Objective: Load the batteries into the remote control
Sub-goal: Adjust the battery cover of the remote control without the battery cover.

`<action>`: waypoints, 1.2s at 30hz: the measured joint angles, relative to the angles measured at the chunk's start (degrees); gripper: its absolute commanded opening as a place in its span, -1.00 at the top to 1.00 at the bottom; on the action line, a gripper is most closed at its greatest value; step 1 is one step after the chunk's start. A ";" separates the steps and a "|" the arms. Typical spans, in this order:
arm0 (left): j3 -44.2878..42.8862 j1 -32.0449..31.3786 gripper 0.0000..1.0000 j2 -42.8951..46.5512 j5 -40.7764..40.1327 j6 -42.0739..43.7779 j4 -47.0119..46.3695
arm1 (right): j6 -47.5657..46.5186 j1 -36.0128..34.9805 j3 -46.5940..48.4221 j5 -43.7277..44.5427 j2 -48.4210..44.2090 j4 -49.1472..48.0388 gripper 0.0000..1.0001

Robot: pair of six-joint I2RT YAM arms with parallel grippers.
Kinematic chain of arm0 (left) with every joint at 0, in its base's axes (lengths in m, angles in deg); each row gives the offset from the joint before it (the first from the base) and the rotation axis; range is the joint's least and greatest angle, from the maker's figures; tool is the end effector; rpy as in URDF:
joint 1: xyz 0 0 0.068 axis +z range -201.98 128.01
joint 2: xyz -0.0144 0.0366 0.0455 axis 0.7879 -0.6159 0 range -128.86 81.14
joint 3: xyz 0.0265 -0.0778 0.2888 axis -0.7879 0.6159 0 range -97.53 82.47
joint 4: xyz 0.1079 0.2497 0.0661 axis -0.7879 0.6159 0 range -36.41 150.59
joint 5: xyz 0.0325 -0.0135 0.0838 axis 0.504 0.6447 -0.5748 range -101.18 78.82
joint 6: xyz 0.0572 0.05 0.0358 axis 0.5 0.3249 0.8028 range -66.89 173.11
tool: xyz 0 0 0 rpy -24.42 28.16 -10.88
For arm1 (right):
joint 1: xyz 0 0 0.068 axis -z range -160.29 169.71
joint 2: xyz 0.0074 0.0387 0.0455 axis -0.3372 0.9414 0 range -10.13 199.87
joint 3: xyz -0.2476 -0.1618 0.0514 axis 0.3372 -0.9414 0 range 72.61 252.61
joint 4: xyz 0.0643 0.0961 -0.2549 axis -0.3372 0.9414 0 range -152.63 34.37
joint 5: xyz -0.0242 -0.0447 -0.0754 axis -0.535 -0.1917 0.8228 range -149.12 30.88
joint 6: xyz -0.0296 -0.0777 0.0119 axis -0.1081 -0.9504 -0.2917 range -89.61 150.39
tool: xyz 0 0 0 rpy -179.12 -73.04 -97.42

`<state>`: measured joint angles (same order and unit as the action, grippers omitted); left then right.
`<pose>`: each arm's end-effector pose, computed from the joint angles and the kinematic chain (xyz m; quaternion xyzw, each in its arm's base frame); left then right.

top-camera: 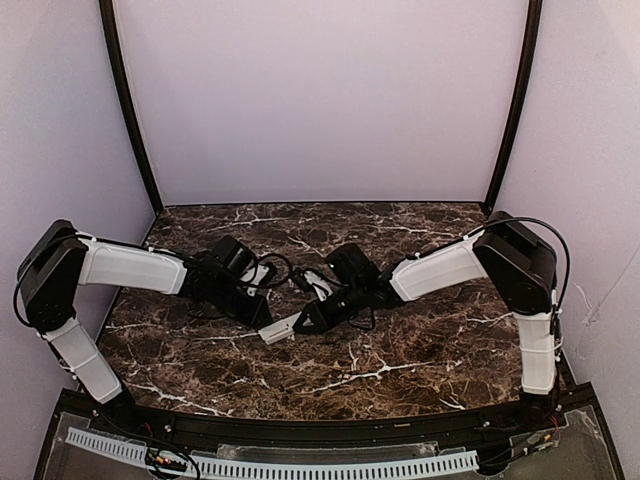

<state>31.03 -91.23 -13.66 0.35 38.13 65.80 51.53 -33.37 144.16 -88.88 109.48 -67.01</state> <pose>0.2700 -0.2396 0.1462 0.2288 0.9229 -0.2196 0.2183 0.2626 0.4101 0.1156 -0.3416 0.8265 0.4177 0.1607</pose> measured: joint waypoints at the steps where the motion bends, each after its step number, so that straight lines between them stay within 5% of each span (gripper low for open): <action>1: -0.04 -0.17 0.65 -0.04 -0.09 0.07 0.15 | 0.00 0.00 -0.02 0.00 0.00 0.00 0.75; 15: -0.24 -1.79 0.64 -0.13 -1.11 1.09 0.42 | 0.42 0.26 -0.17 0.00 0.00 -0.33 0.76; 27: -0.87 -1.25 0.19 2.36 -5.07 -0.66 1.97 | 0.42 0.26 -0.22 0.00 0.00 -0.35 0.75; 36: 7.87 0.07 -0.06 14.99 -3.56 -7.02 -1.29 | 0.39 0.26 -0.37 0.02 -0.15 -0.37 0.74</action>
<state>38.89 -91.16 1.33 -3.21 31.11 64.51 51.93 -33.11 143.79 -88.86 109.33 -67.38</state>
